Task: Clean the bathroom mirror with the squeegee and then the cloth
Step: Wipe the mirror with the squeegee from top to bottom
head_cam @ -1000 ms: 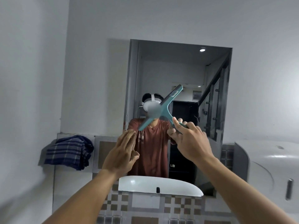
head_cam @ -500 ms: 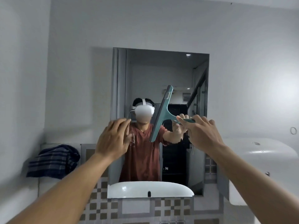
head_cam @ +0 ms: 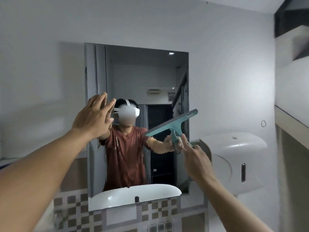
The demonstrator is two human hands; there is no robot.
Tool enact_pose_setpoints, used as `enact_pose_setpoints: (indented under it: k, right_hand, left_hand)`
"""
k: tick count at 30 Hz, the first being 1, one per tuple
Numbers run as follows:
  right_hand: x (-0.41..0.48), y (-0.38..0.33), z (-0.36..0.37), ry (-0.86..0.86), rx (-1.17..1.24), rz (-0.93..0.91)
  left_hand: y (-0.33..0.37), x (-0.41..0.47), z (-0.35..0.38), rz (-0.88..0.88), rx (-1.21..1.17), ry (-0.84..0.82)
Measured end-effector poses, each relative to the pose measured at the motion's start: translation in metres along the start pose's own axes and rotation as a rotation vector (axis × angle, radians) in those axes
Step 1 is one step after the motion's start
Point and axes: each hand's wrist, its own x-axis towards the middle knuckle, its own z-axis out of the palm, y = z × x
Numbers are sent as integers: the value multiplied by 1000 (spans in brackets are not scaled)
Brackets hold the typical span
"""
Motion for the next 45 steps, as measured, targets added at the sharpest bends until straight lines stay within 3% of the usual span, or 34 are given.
enact_pose_setpoints:
  k: [7,14,22,30,41,45]
  right_hand:
    - [-24,-31,33,-43,172,155]
    - [-45,-94,61,-58,533,325]
    - [-68,-182,99,-21,748,300]
    - [-82,-218,131,-109,670,187]
    - [-93,-140,111,-159,140,-186]
    - [-77,-101,90,-87,-134,-324]
  left_hand:
    - [0,0,-2,24,15,15]
    - [-8,7,-16,50,32,17]
    - [-20,13,-25,81,24,-28]
    - [-25,14,-29,87,44,-57]
    - [-25,11,-18,75,34,-35]
    - [-21,7,-14,63,31,0]
